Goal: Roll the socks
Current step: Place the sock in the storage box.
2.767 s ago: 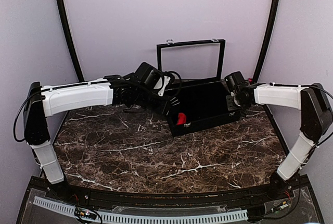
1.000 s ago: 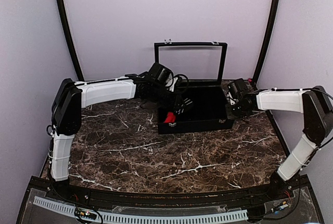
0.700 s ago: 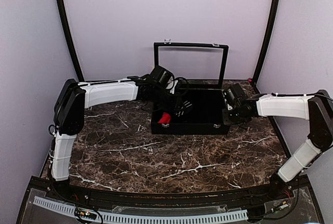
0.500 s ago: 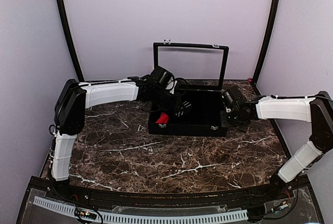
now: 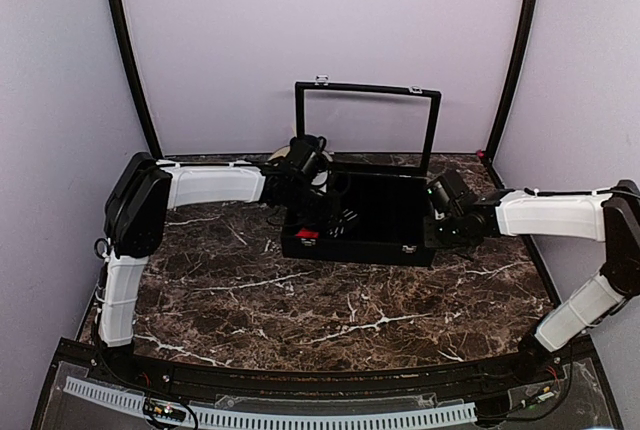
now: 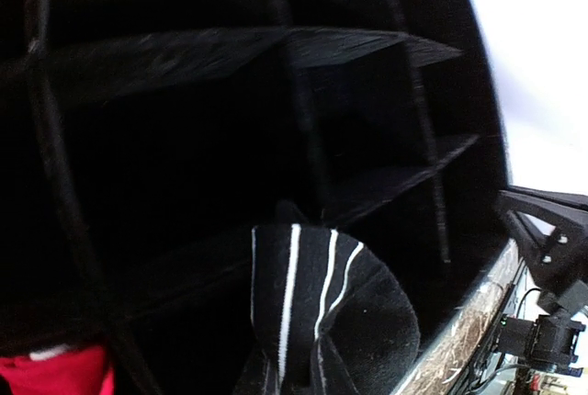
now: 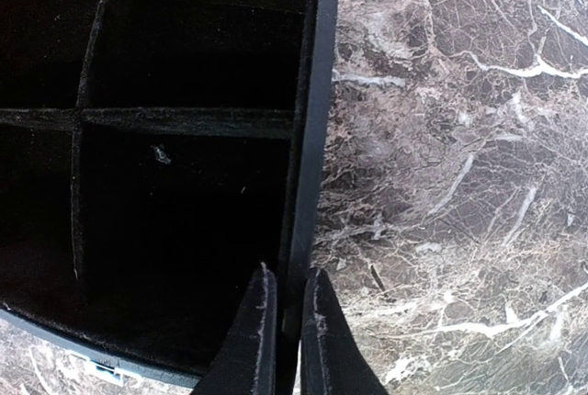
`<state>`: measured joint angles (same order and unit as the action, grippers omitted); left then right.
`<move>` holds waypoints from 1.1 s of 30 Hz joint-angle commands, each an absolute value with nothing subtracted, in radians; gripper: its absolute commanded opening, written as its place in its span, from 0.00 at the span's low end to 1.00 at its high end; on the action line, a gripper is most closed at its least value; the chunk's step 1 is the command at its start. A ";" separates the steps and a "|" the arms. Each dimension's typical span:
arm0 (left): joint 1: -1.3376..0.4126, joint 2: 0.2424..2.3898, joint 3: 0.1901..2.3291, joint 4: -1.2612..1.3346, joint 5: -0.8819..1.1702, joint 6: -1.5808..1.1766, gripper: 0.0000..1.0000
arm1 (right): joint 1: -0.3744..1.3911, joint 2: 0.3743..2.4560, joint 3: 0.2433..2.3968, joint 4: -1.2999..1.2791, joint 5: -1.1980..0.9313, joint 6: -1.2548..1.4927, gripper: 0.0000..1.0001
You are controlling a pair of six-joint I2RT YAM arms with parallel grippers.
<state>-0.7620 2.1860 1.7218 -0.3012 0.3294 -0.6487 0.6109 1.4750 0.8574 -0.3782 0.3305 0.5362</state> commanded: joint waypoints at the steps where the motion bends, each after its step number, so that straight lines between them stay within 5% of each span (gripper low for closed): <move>1: -0.748 2.200 1.691 -0.281 0.356 -0.673 0.00 | 0.649 1.453 0.815 -0.468 0.207 0.484 0.00; 14: -0.749 2.276 1.799 -0.421 0.313 -0.604 0.00 | 0.649 1.427 0.788 -0.470 0.190 0.475 0.00; 33: -0.922 2.386 2.063 -0.766 -0.133 -0.306 0.00 | 0.650 1.467 0.812 -0.474 0.177 0.446 0.00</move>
<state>-0.8841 2.3772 2.0533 -0.6765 -0.0151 -0.3798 0.6113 1.4425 0.8188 -0.3473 0.3061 0.5301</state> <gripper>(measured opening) 0.100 0.068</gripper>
